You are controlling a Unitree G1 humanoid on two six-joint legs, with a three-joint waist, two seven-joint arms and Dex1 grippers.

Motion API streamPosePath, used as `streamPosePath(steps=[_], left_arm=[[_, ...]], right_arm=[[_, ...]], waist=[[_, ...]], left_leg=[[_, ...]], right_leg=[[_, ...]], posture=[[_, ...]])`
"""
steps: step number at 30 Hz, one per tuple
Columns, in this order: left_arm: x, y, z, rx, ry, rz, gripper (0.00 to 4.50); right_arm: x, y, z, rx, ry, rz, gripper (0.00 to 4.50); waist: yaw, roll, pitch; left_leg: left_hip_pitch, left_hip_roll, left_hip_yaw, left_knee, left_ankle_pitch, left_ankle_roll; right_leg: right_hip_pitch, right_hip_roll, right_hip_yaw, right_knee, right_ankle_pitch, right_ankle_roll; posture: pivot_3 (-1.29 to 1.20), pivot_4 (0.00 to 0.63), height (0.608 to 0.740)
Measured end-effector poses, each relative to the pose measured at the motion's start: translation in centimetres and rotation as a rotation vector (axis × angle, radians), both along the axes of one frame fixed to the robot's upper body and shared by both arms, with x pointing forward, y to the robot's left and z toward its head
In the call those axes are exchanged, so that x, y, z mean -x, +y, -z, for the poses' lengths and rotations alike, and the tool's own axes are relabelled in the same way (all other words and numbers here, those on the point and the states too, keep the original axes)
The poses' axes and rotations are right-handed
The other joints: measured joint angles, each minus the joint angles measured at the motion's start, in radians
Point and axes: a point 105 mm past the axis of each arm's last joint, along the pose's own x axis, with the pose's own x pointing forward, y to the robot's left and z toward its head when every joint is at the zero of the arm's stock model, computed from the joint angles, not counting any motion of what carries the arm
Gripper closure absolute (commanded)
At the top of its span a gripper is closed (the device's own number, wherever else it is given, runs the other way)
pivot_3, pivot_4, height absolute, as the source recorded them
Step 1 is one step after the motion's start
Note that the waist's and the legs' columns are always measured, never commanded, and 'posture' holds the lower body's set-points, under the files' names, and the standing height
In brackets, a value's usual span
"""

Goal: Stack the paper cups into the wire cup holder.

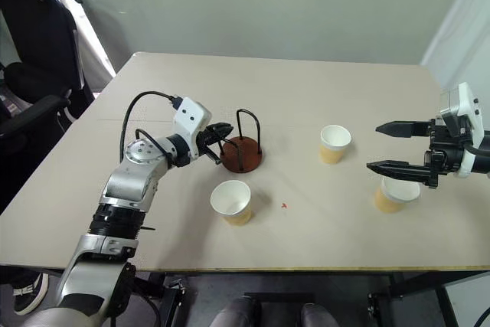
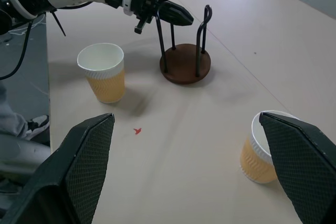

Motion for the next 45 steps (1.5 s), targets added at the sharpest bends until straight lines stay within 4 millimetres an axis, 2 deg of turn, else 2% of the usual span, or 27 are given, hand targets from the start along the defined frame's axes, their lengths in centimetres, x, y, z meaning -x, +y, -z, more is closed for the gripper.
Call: streamPosePath(steps=[5,8,14,16,20,23,29,37,45], left_arm=[[0.5,-0.2,-0.6,0.023,0.030,0.078,4.47],[0.9,-1.0,-2.7,0.043,0.004,0.160,4.47],[2.7,-4.1,-7.5,0.089,-0.072,0.349,4.47],[3.5,-4.9,-8.1,0.097,-0.066,0.402,4.47],[6.0,-7.6,-7.0,0.054,0.026,0.561,4.47],[7.3,-8.7,-5.8,0.026,0.090,0.636,4.47],[7.7,-9.3,-5.3,0.018,0.112,0.655,4.47],[9.0,-10.2,-2.2,-0.037,0.177,0.716,4.47],[9.4,-10.8,-2.0,-0.106,0.106,0.752,4.47]], right_arm=[[-0.1,-0.1,-0.1,-0.003,-0.006,0.008,0.00],[-0.1,-0.1,-0.2,-0.003,-0.008,0.008,0.00],[0.0,-0.1,0.1,-0.001,0.001,0.011,0.00],[0.0,-0.2,0.1,-0.002,-0.003,0.015,0.00],[0.2,-0.2,-0.1,0.002,-0.016,0.017,0.00],[0.3,-0.2,0.0,0.005,-0.014,0.019,0.00],[0.2,-0.3,0.0,0.004,-0.017,0.031,0.00],[0.1,-0.3,0.0,0.004,-0.019,0.037,0.00],[0.5,-0.5,-0.1,-0.005,-0.023,0.042,0.00]], waist=[[0.000,0.000,0.000],[0.003,0.000,0.000],[0.007,0.000,0.000],[0.007,0.000,0.000],[0.007,0.000,0.000],[0.007,0.000,0.000],[0.007,0.000,0.000],[0.007,0.000,0.000],[0.007,0.000,0.000]], left_leg=[[0.000,0.000,0.001,0.000,-0.001,0.001],[-0.001,0.000,0.001,0.000,-0.001,0.002],[-0.004,0.000,0.003,0.001,-0.002,0.003],[-0.004,0.000,0.005,0.001,-0.002,0.003],[-0.005,0.001,0.007,0.002,-0.001,0.001],[-0.005,0.001,0.009,0.003,-0.001,0.001],[-0.004,0.001,0.009,0.003,-0.004,0.007],[-0.004,0.001,0.009,0.004,-0.005,0.008],[-0.004,0.001,0.009,0.004,-0.006,0.009]], right_leg=[[0.000,0.000,0.001,0.000,0.000,0.000],[0.000,0.000,0.001,-0.001,0.000,0.001],[0.000,-0.001,0.001,-0.008,0.003,0.004],[0.000,-0.002,0.002,-0.009,0.004,0.005],[0.000,-0.002,0.002,-0.012,0.004,0.005],[0.000,-0.003,0.003,-0.012,0.004,0.005],[0.000,-0.003,0.003,-0.011,0.005,0.006],[0.000,-0.003,0.003,-0.011,0.005,0.006],[0.000,-0.003,0.003,-0.011,0.005,0.006]], posture=[[0.00,0.150,0.740],[0.00,0.150,0.740],[0.00,0.150,0.740],[0.00,0.150,0.740],[0.00,0.150,0.740],[0.00,0.150,0.740],[0.00,0.150,0.740],[0.00,0.150,0.740],[0.00,0.150,0.740]])
